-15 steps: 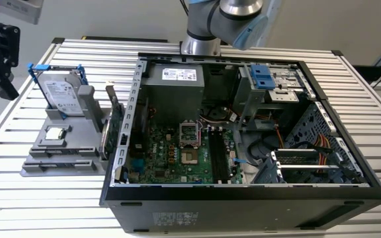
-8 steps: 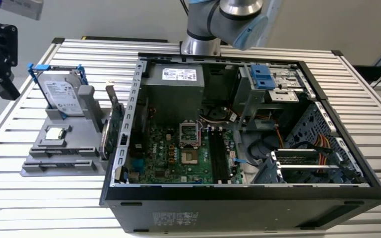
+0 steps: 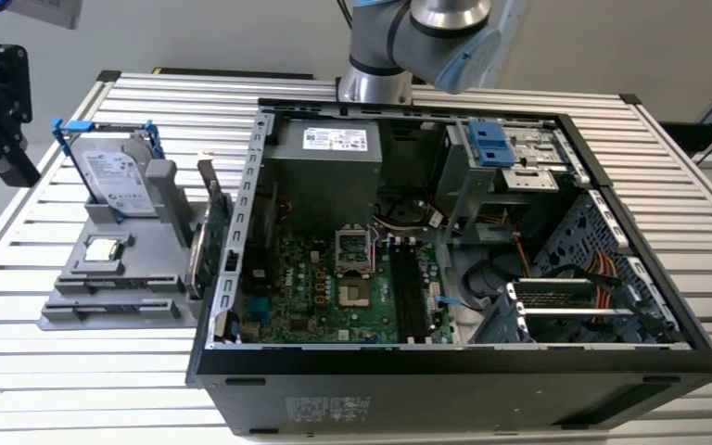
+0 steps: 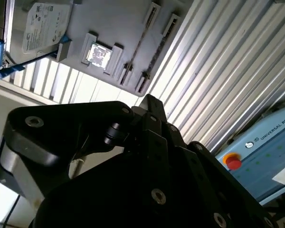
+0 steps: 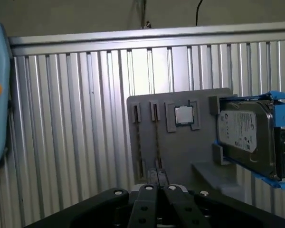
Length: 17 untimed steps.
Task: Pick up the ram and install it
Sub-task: 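Pick up the ram and move it above insertion slot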
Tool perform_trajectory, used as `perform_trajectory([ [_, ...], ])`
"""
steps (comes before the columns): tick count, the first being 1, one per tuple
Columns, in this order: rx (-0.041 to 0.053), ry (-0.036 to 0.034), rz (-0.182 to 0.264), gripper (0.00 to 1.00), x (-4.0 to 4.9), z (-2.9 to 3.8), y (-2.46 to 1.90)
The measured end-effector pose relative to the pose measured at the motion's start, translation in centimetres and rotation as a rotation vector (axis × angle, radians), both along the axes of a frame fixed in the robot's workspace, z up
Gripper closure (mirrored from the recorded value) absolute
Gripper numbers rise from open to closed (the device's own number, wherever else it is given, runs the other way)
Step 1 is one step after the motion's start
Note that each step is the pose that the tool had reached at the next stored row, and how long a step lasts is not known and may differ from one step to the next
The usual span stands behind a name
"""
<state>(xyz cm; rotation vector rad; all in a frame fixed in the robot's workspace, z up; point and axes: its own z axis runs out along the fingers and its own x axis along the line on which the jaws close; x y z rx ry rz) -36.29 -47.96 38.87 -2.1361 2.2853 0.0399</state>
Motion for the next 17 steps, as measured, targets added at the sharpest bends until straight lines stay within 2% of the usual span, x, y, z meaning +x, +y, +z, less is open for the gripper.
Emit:
perform_trajectory([
  [4, 0.0, -0.008, 0.041, 1.0, 0.0, 0.0, 0.0],
  [6, 0.0, -0.0097, 0.057, 1.0, 0.01, 0.0, 0.0],
  [17, 0.0002, -0.0099, 0.105, 1.0, 0.19, 0.0, 0.0],
])
